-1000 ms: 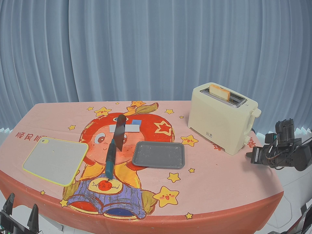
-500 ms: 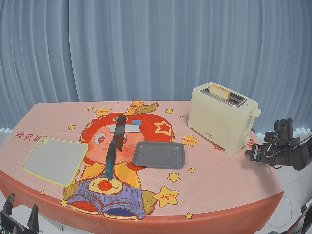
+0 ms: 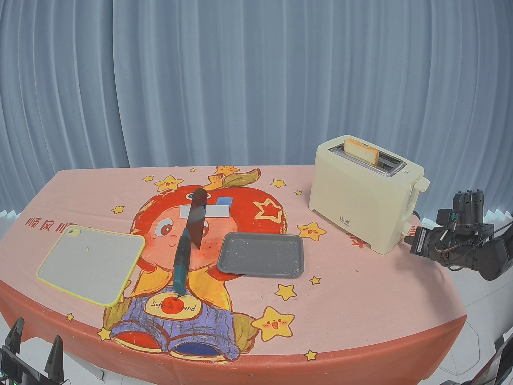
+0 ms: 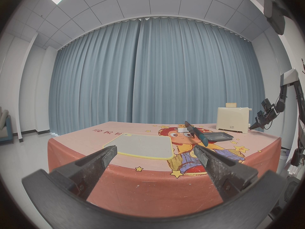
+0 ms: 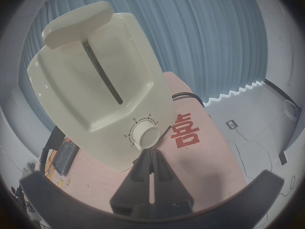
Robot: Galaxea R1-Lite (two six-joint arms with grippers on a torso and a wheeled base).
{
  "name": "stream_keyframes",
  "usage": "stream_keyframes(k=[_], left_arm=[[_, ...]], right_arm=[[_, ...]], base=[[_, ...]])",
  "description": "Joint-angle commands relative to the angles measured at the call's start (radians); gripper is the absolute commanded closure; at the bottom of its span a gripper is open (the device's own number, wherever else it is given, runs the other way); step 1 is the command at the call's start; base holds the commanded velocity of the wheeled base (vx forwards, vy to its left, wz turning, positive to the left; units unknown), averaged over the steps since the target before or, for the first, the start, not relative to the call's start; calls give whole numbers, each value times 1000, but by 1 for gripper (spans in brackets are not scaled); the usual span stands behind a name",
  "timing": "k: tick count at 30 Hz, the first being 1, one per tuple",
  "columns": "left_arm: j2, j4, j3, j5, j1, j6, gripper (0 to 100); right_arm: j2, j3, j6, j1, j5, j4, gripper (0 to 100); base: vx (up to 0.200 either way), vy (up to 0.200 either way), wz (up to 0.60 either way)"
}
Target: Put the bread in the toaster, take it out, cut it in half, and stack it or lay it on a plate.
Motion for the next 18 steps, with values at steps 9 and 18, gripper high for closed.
stream_keyframes(k=[9, 18], left_arm=[[-7, 0, 18, 1, 0, 0, 0], [-7, 0, 18, 1, 0, 0, 0]], right_arm=[[-6, 3, 0, 5, 1, -5, 100], [-12, 6, 0, 13, 0, -3, 100]], base=[[0, 0, 0], [0, 0, 0]])
